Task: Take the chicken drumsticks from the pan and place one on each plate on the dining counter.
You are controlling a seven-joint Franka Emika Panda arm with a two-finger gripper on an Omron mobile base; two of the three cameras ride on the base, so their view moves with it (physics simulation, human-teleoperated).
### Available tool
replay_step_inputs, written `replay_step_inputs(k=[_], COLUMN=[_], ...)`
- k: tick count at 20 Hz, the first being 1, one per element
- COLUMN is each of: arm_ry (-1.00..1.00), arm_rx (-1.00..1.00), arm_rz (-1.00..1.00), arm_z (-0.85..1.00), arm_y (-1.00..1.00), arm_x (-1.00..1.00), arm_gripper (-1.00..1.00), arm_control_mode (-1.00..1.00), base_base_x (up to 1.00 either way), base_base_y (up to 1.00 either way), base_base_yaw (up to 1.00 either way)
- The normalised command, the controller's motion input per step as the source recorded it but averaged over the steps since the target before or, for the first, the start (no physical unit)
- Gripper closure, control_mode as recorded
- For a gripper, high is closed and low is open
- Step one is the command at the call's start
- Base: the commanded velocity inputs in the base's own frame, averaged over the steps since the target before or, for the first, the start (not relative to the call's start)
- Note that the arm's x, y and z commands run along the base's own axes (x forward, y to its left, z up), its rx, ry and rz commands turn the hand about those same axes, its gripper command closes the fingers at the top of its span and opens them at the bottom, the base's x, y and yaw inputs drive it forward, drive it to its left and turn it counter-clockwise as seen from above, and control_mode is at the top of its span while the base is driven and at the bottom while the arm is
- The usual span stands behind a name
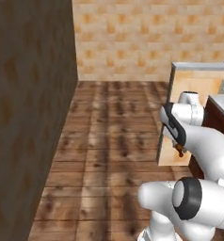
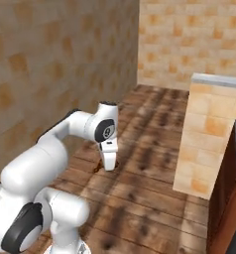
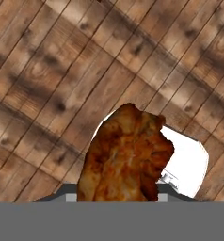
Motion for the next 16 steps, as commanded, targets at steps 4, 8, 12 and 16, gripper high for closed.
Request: replay_step_inputs(k=[4,8,12,16], arm_ry=[0.00,0.00,0.00,0.00], arm_rx=[0.00,0.00,0.00,0.00], arm_rz=[0.00,0.00,0.00,0.00], arm_z=[0.00,0.00,0.00,0.00], arm_y=[0.00,0.00,0.00,0.00], arm_x=[0.00,0.00,0.00,0.00], arm_gripper=[1.00,1.00,1.00,1.00], arm_control_mode=[1.00,1.00,1.00,1.00], base_base_x=[1.00,1.00,1.00,1.00], base_base_y=[0.71,0.76,0.55,0.41], base_base_yaw=[-0.38,-0.27,-0.35,-0.41])
